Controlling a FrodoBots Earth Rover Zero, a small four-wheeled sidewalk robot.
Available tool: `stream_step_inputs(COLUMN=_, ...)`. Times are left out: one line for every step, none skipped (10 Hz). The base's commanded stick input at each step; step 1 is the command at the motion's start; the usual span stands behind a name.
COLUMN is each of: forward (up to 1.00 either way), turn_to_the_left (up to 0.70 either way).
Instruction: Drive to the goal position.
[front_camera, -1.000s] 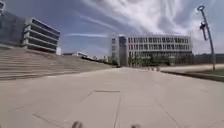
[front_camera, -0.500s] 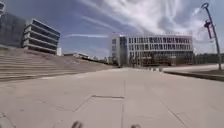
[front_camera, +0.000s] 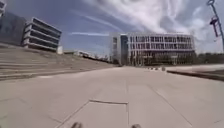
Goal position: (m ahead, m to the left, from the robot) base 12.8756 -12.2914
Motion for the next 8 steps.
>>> stream_step_inputs(forward=0.70, turn_to_the_left=0.00)
stream_step_inputs(forward=0.70, turn_to_the_left=0.00)
stream_step_inputs(forward=0.70, turn_to_the_left=0.00)
stream_step_inputs(forward=0.70, turn_to_the_left=0.00)
stream_step_inputs(forward=0.70, turn_to_the_left=-0.04)
stream_step_inputs(forward=0.70, turn_to_the_left=-0.25)
stream_step_inputs(forward=0.70, turn_to_the_left=-0.35)
stream_step_inputs(forward=0.70, turn_to_the_left=-0.35)
